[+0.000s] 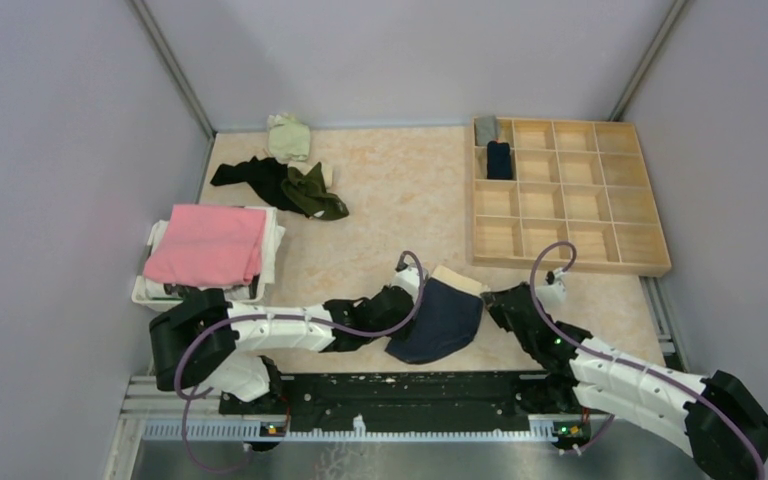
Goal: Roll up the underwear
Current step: Fold the underwear at the center of the board.
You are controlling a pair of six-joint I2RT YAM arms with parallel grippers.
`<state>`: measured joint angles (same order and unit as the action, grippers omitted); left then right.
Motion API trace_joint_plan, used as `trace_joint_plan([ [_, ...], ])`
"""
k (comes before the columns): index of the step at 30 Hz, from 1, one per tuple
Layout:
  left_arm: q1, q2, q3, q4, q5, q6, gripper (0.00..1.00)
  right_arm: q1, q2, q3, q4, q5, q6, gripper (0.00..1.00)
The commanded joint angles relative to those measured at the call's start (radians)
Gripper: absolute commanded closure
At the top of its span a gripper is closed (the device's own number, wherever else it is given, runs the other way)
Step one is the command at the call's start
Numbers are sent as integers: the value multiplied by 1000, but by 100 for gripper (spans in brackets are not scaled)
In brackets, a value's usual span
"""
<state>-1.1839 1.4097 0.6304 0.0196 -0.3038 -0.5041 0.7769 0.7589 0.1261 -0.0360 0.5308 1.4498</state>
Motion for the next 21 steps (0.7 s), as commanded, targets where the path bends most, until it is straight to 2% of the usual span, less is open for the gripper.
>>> trace_joint_plan([
  [1,-13,-28,-25,105,111,-44,68,10,-7,-25,-6,-27,-25,100],
  [5,-19,22,-37,139,142,-89,90,10,-14,-34,-19,-29,-29,100],
  [8,-19,56,-55,114,104,-144,99,10,-20,-30,-31,-34,-42,100],
  [21,-1,111,-32,-150,-123,-228,100,24,101,-15,98,-99,-35,100],
])
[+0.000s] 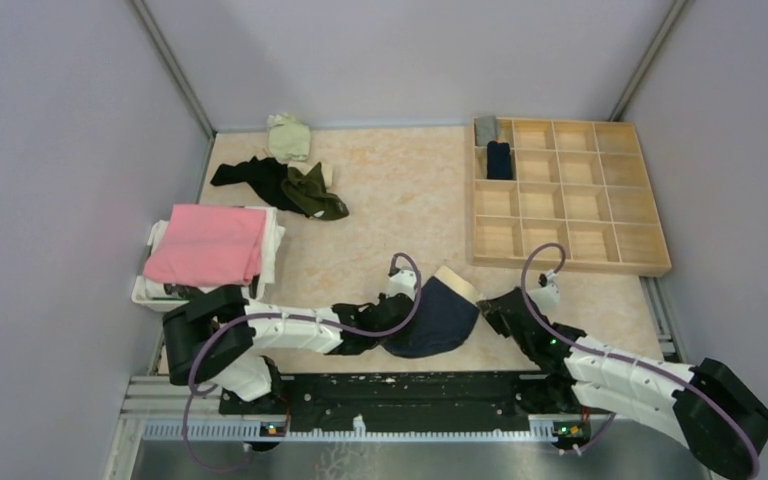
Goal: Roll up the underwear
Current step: Fold the underwear at the center of the board.
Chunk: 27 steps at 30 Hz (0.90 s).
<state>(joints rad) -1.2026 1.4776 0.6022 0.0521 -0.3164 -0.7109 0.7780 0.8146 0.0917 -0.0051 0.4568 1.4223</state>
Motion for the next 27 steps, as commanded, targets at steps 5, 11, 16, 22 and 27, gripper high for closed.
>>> trace_joint_plan([
  [5,77,35,-2,-198,-140,4,100,35,132,45,136,-17,-3,100],
  [11,118,-1,43,-217,-149,86,100,35,194,92,167,-5,-5,100],
  [16,72,-95,98,-238,-128,184,84,35,185,99,157,-8,-10,100],
  [22,-35,-139,154,-242,-118,255,63,35,168,98,136,-25,-34,100],
  [27,-109,-92,148,-134,-66,317,53,35,177,112,119,-56,-66,100],
])
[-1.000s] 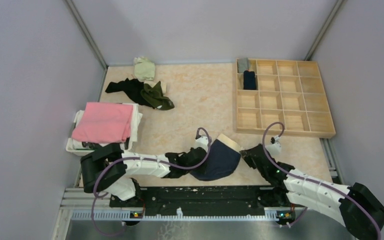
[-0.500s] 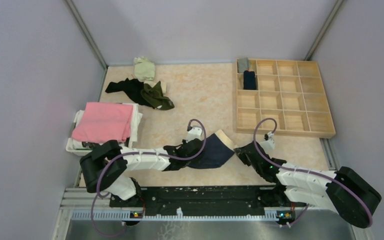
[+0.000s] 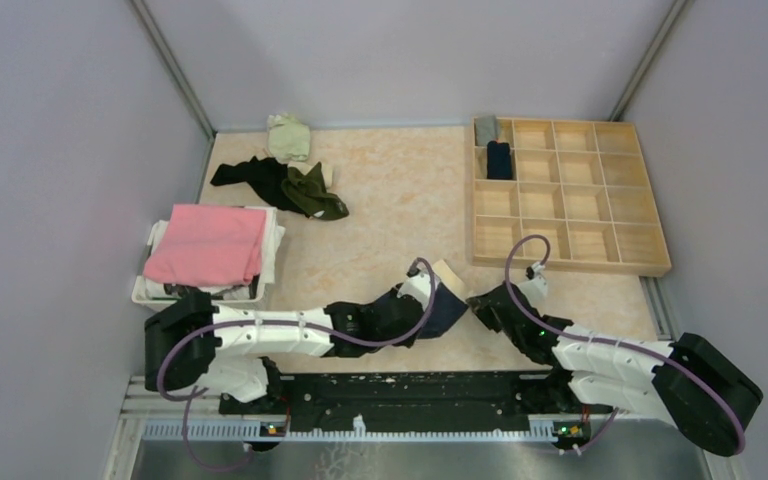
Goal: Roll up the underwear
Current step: Fold the underwear at the center of the board.
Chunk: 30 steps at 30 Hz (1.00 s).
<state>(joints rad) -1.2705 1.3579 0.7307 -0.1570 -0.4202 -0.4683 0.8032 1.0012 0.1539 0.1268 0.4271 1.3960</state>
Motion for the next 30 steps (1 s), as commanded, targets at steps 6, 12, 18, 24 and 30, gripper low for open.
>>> trace_joint_plan([
  [6,-92,147,72,126,37,143,46,10,14,34,20,-63,-43,100],
  [12,-131,225,139,119,-22,208,40,10,27,27,37,-83,-44,100],
  [18,-150,266,176,103,-62,243,38,10,26,27,33,-85,-49,100],
  [24,-150,304,176,111,-58,240,38,9,30,27,36,-86,-51,100],
  [30,-154,340,173,112,-55,228,40,8,31,30,36,-88,-57,100],
])
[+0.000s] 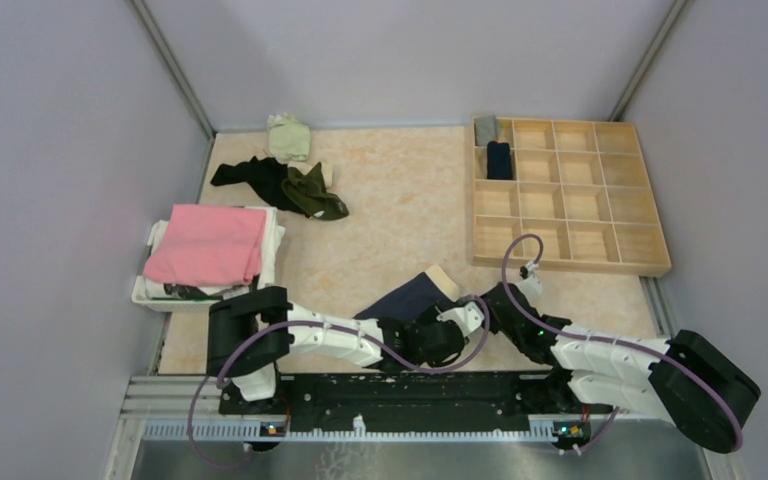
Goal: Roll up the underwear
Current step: Fold the underwear at the center of the board.
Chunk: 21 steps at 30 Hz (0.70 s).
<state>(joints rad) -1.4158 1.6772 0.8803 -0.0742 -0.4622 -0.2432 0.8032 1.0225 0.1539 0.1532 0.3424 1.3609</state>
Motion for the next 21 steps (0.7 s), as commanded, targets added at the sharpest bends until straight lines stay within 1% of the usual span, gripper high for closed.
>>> trace_joint_plan([
  [1,-9,25,22,30,-12,1,40,8,9,30,9,-3,-22,100],
  [12,-25,86,2,4,-18,-13,51,8,-13,33,-13,5,-32,100],
  [18,-36,126,-10,-15,-58,-22,63,8,-38,32,-44,-3,-44,100],
  [21,-37,142,-14,-7,-60,-23,72,8,-73,28,-74,-21,-51,100],
])
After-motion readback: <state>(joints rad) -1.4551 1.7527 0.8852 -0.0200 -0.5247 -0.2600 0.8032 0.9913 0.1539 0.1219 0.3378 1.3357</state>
